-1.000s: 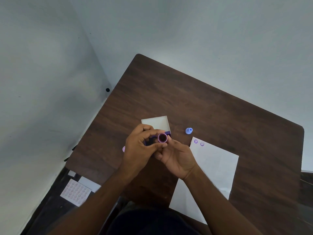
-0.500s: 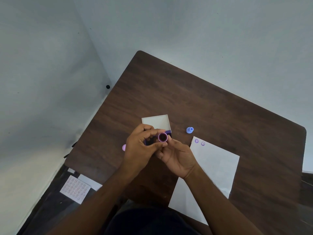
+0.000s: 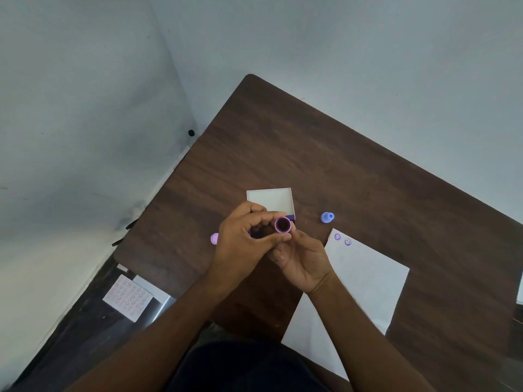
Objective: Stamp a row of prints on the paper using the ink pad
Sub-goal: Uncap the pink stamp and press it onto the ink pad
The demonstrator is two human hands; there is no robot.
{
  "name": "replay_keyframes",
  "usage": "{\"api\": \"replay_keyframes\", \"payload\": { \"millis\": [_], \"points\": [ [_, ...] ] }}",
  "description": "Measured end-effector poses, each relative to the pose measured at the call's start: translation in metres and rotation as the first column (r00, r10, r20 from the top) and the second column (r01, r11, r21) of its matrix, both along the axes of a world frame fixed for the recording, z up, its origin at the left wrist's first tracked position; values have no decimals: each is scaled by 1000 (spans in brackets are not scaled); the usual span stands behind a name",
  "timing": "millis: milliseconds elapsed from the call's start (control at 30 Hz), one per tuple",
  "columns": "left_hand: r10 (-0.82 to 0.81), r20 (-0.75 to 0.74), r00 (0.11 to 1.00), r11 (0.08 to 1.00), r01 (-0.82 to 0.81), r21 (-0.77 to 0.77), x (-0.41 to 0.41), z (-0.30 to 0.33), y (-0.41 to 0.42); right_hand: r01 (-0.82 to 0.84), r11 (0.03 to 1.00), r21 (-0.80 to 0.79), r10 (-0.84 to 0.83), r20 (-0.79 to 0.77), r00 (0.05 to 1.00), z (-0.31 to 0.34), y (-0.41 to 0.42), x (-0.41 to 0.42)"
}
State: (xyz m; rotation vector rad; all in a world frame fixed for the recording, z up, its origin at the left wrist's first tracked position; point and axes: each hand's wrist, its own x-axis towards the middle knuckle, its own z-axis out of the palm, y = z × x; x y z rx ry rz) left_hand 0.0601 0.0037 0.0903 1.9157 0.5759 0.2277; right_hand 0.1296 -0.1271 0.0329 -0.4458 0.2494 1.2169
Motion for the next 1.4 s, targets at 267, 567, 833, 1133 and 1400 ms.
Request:
{"api": "replay_keyframes", "payload": {
  "millis": [267,567,833,1133,1400],
  "points": [
    [-7,-104,995,998,13,62,-12,-52,9,59,907,-418,52,250,967,-15,-5,14],
    [-57,-475,878,948,197,250,-16,-111,7,472,367,-801,788,538,300,-42,8,3],
    [-67,-452,889,920,231,316,-22,-121,5,511,268,-817,908,391,149,-58,22,-9],
    [-54,-431,901,954,174,244,-19,-123,3,560,356,-748,914,403,-42,-54,27,-19],
    [-39,-374,927,964,134,230,-19,-124,2,503,349,-791,923,383,-39,-53,29,-19]
  ]
}}
